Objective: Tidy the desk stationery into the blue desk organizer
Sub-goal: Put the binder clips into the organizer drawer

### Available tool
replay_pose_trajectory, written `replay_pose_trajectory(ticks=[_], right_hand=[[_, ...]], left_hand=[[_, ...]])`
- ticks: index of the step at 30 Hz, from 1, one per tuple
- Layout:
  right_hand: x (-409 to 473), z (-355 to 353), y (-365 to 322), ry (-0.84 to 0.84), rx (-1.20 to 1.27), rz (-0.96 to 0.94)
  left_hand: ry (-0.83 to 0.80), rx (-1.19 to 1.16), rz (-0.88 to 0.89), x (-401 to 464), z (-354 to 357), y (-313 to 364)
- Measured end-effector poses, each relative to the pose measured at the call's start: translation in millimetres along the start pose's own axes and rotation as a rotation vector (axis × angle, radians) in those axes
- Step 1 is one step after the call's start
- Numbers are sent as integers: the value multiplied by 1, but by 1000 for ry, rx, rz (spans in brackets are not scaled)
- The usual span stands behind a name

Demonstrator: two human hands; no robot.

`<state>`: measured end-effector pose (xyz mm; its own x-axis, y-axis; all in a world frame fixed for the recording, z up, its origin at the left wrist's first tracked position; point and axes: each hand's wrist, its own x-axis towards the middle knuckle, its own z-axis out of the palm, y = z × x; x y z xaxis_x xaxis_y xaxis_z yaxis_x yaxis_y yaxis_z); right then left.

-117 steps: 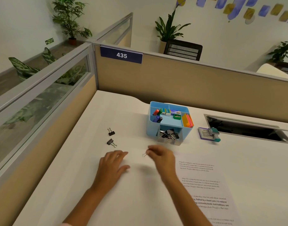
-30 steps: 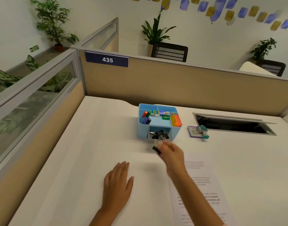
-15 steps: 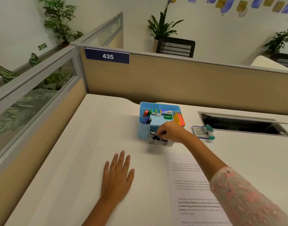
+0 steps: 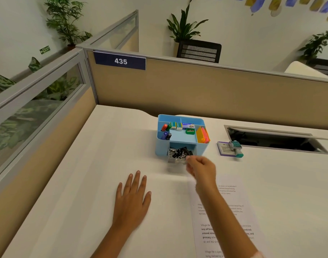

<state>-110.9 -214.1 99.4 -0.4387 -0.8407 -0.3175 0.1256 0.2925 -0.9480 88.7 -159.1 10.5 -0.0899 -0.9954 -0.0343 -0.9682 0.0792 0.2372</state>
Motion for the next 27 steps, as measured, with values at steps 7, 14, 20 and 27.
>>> replay_pose_trajectory(ticks=[7,14,20,27], right_hand=[[-1,21,14,-92,524,445],[28,39,-10,-86,407,398],[42,46,-26,-62,300,389],[38,34,-24,-59,194,391]], left_hand=[[-15,16,-5,-1,-3,1],[-18,27,-6,-1,-5,1],[-16,16,-2,-1,-6,2],[-2,12,1,0,-7,2]])
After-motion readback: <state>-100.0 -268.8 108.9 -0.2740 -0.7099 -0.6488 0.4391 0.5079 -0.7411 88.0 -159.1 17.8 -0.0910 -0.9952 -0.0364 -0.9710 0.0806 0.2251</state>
